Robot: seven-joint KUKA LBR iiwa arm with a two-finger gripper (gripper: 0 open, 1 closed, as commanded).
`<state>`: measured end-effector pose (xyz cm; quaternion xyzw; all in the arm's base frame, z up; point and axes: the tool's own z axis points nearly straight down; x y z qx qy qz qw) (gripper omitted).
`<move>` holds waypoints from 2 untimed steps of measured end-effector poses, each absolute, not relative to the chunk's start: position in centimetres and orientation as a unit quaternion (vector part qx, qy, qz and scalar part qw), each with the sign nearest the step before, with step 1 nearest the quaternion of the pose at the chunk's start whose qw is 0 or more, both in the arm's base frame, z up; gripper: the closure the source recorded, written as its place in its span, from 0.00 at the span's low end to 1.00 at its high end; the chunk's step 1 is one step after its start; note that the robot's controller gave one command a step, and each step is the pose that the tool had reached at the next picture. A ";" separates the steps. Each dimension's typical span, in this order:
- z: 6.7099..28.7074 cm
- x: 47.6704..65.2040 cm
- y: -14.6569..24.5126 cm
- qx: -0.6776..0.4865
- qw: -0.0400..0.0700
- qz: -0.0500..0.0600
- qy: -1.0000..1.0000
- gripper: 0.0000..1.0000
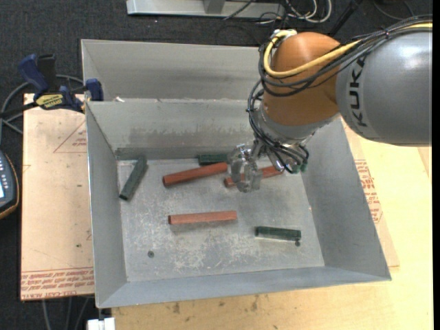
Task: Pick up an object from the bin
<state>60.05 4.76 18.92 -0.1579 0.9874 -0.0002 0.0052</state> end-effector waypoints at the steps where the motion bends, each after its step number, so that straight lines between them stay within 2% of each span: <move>1: 18.6 59.9 4.8 -0.158 0.002 0.001 0.987 0.00; 2: 10.9 55.3 5.3 -0.264 -0.002 0.001 0.964 0.00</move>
Offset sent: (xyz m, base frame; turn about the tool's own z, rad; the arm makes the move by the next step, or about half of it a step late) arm 0.0000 0.0000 0.0000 0.0000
